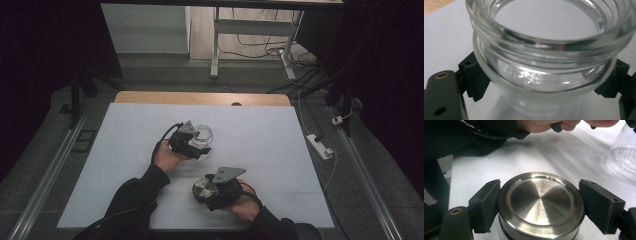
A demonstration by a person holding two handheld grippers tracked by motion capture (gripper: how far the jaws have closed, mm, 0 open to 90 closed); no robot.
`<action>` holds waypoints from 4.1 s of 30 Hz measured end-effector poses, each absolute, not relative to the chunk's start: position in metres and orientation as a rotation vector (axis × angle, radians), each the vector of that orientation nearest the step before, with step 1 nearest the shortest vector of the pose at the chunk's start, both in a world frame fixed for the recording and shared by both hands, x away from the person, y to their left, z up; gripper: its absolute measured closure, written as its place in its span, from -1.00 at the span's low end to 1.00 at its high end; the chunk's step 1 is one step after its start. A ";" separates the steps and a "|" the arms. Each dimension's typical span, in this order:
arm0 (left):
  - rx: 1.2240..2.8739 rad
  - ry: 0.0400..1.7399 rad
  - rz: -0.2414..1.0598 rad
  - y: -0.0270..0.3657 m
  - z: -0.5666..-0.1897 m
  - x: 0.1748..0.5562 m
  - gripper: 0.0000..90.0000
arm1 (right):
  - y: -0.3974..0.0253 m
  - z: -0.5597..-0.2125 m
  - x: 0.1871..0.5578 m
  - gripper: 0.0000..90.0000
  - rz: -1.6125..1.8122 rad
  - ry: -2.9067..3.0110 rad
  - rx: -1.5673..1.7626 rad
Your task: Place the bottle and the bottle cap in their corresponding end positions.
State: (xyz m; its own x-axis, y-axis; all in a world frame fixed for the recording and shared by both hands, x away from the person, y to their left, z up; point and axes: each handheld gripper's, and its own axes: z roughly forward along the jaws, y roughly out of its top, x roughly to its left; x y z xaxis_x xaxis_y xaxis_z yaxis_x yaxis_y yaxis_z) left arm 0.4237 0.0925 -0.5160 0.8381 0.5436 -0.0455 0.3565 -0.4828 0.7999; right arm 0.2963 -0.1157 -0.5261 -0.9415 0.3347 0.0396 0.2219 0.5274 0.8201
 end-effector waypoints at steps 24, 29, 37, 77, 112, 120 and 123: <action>2.149 0.660 0.258 0.089 -0.526 0.423 -0.67 | -0.109 -0.538 0.302 -0.68 1.232 2.718 0.523; 2.120 0.684 0.201 0.093 -0.522 0.425 -0.78 | -0.111 -0.536 0.303 -0.77 1.260 2.711 0.542; 2.096 0.734 0.172 0.101 -0.520 0.424 -0.91 | -0.113 -0.528 0.301 -0.83 1.302 2.684 0.547; 2.058 0.734 0.124 0.148 -0.493 0.361 -1.00 | -0.142 -0.493 0.299 -0.96 1.393 2.566 0.571; 2.017 0.755 0.140 0.180 -0.485 0.296 -1.00 | -0.175 -0.486 0.305 -1.00 1.301 2.495 0.665; 1.998 0.781 0.156 0.194 -0.486 0.281 -1.00 | -0.191 -0.482 0.303 -1.00 1.296 2.457 0.712; 1.994 0.796 0.164 0.198 -0.486 0.275 -1.00 | -0.197 -0.481 0.303 -1.00 1.294 2.439 0.729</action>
State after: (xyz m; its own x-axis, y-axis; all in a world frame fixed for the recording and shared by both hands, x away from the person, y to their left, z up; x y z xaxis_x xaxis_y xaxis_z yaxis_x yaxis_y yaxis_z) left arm 0.2754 0.1982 -0.4862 0.7793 0.5941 -0.1993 0.4666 -0.3380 0.8173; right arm 0.3028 -0.1975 -0.4807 -0.8318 0.5548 -0.0142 0.2994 0.4700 0.8303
